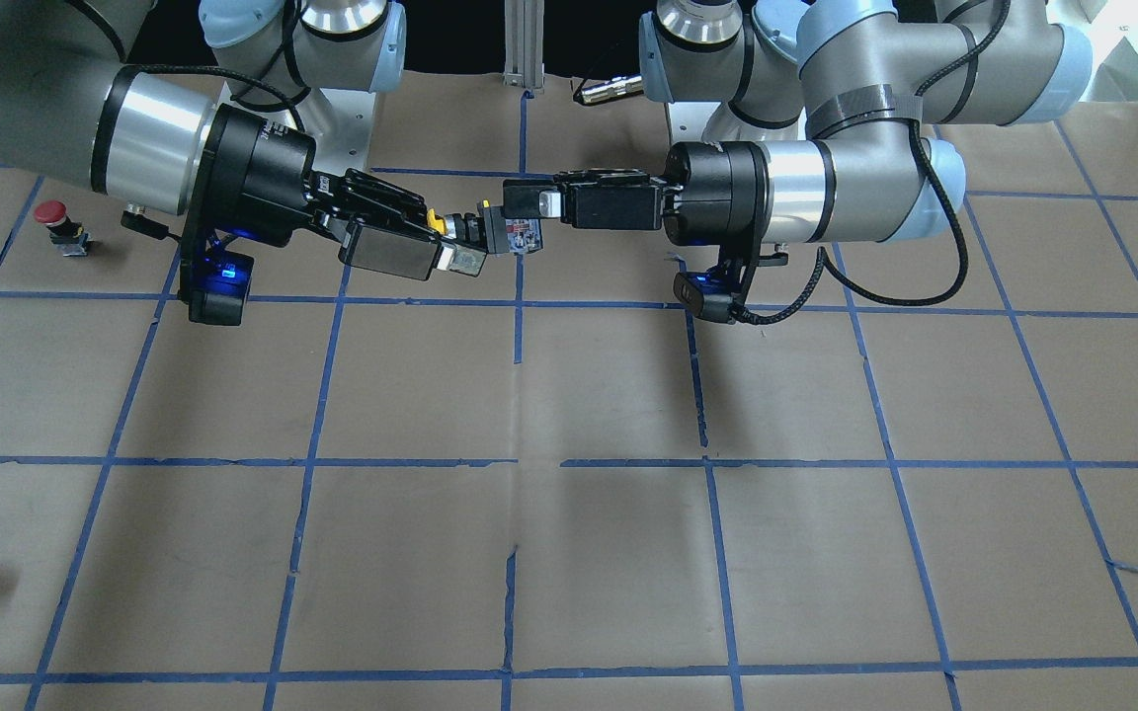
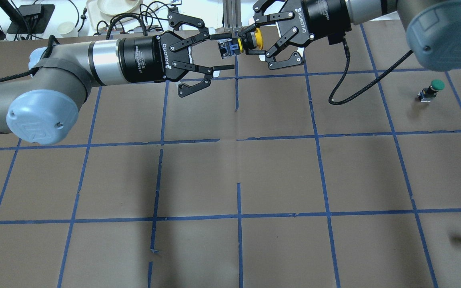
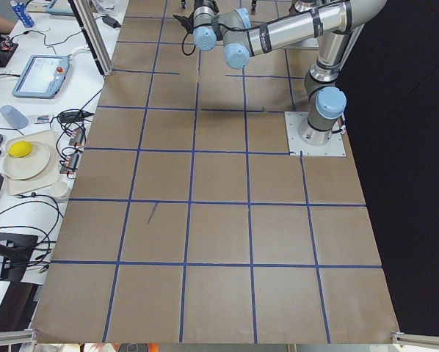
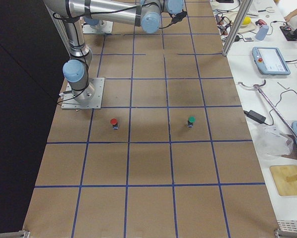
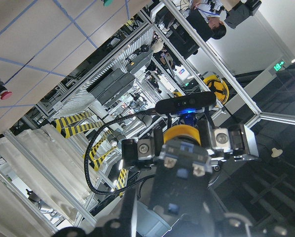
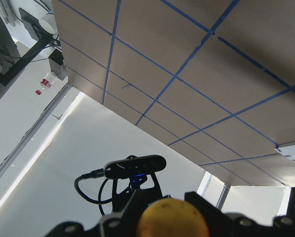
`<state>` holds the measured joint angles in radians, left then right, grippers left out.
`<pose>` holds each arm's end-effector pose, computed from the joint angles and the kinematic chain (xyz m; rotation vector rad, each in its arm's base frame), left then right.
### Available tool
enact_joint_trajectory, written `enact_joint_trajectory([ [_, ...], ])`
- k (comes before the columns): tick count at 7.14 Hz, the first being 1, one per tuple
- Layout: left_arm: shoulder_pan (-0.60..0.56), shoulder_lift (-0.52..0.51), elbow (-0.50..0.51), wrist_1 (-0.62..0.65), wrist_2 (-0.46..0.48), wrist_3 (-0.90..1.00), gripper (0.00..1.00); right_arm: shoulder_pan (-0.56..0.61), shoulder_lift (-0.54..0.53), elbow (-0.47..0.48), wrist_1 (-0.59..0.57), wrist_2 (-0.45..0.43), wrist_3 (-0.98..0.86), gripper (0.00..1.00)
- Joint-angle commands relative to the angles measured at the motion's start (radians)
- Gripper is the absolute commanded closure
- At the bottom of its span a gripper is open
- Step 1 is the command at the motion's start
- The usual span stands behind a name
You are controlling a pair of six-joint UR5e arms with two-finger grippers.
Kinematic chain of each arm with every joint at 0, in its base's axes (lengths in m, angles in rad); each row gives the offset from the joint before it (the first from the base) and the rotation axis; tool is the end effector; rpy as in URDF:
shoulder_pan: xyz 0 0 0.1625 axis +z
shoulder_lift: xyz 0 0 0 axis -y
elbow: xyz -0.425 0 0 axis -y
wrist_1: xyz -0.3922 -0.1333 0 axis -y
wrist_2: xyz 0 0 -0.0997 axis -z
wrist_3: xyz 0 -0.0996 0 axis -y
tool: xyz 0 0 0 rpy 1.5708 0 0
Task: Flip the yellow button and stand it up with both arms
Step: 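Grasp the button with the right gripper and open the left gripper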
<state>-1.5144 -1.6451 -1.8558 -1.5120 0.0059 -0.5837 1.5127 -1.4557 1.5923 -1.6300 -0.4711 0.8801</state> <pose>-0.2047 -0.5061 0.4183 0.7301 -1.4394 -0.6467 0.1907 -0.5453 0.4785 0.9900 1.8435 0.5865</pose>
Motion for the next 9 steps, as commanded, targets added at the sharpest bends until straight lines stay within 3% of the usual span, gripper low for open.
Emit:
enact_joint_trajectory([
  [1, 0.000, 0.002, 0.006, 0.001, 0.003, -0.030, 0.03, -0.002, -0.002, -0.009, -0.001, -0.006, -0.001, 0.89],
  [2, 0.000, 0.004, 0.007, 0.001, 0.008, -0.030, 0.02, -0.005, -0.002, -0.015, 0.001, -0.011, -0.003, 0.89],
  [3, 0.016, 0.005, 0.019, 0.048, 0.058, -0.047, 0.03, -0.006, -0.006, -0.018, -0.011, -0.096, -0.003, 0.89],
  [4, 0.019, 0.005, 0.036, 0.158, 0.242, -0.132, 0.02, -0.008, -0.023, -0.021, -0.020, -0.232, -0.004, 0.88],
  [5, 0.019, 0.004, 0.055, 0.229, 0.373, -0.163, 0.03, -0.026, -0.029, -0.020, -0.065, -0.280, -0.001, 0.88],
  [9, 0.028, -0.004, 0.167, 0.210, 0.912, -0.139, 0.03, -0.049, -0.038, 0.015, -0.048, -0.813, -0.059, 0.94],
])
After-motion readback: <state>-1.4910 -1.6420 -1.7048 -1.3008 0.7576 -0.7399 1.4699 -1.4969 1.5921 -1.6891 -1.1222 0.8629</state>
